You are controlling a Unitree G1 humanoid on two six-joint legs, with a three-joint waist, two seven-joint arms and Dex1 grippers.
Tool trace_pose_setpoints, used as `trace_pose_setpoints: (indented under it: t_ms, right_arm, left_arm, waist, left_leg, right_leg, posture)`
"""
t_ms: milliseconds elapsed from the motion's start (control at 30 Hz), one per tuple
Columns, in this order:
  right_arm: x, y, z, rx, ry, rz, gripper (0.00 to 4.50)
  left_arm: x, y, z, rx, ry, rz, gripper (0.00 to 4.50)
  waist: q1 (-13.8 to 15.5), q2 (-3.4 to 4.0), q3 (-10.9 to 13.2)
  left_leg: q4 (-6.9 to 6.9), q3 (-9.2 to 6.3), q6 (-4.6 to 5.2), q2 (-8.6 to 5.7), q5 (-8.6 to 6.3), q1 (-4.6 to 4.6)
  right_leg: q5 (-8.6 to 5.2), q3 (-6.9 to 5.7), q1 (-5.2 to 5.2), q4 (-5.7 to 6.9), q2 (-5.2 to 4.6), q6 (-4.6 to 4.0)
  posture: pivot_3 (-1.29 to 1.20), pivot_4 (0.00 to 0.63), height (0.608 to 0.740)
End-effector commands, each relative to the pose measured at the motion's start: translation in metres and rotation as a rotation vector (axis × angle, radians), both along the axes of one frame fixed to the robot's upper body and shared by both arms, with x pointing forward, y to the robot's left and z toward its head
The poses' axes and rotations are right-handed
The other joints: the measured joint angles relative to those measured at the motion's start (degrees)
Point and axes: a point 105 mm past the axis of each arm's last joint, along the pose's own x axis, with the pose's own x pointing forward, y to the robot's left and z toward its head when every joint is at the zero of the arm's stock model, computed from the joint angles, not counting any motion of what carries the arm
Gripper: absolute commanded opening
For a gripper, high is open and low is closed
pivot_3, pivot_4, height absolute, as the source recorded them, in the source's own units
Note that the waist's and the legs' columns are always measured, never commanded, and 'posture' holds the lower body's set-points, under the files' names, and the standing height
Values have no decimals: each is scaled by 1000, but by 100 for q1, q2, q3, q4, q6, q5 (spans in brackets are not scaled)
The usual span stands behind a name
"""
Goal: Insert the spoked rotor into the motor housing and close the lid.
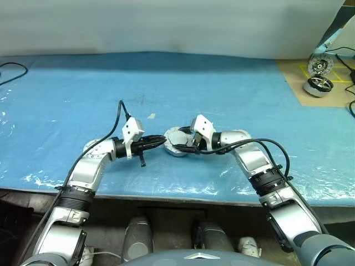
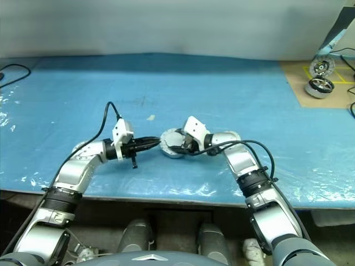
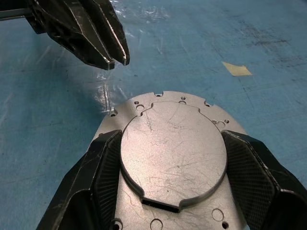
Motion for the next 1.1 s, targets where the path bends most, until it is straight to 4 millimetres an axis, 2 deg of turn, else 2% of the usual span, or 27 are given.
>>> trace_pose_setpoints:
  t_ms: [33, 267, 567, 600, 667, 700, 800, 1100]
  right_arm:
    - [-5, -12, -30, -68, 119, -44, 2943]
    - [-4, -14, -27, -71, 111, -49, 2943]
    - [-3, -13, -23, -53, 79, -52, 2943]
    - [-2, -12, -20, -30, 82, -55, 3689]
    - [1, -11, -13, -3, 68, -72, 4321]
    - [3, -11, -10, -8, 50, -83, 4467]
    - [-5, -3, 5, 46, 54, -27, 4467]
    - [2, -4, 37, 71, -95, -22, 4467]
  left_arm:
    - [7, -8, -7, 41, -15, 2, 368]
    - [13, -7, -21, 91, -4, 16, 368]
    - [6, -10, -35, 132, 3, -16, 368]
    - [6, -11, -35, 134, 4, -19, 368]
    - [6, -12, -36, 135, 3, -23, 368]
    - [6, -13, -36, 134, 3, -24, 368]
    - [6, -13, -36, 135, 2, -27, 368]
    - [4, -13, -37, 143, 5, -39, 368]
  waist:
    - [0, -1, 0]
    - [2, -1, 0]
    - [6, -1, 0]
    - [6, -1, 0]
    - [9, -1, 0]
    - [12, -1, 0]
    - [20, -1, 0]
    - [40, 0, 1]
  left_leg:
    - [0, 0, 0, 0, 0, 0]
    - [-5, 0, 0, 0, 0, -2]
    - [-10, 0, 1, -1, -1, -2]
    - [-10, 0, 1, -1, -1, -1]
    - [-13, 0, 2, -2, -2, -1]
    - [-16, 0, 2, -2, -2, -1]
    - [-25, 1, 1, -3, -1, -3]
    - [-34, 1, 0, -7, 0, -41]
  right_leg:
    - [0, 0, 2, -2, 0, 0]
    - [0, 1, -1, -6, 0, 0]
    - [0, 1, 0, -13, -3, 0]
    - [-1, 2, 0, -15, -3, 0]
    - [-1, 2, 0, -18, -4, 0]
    - [-1, 2, 0, -20, -5, 0]
    - [-1, 1, -1, -28, -4, 0]
    - [1, -2, -37, -37, -5, 2]
  posture:
    - [0, 150, 740]
    - [0, 150, 740]
    - [0, 150, 740]
    - [0, 150, 740]
    - [0, 150, 740]
    - [0, 150, 740]
    - [0, 150, 740]
    - [0, 150, 740]
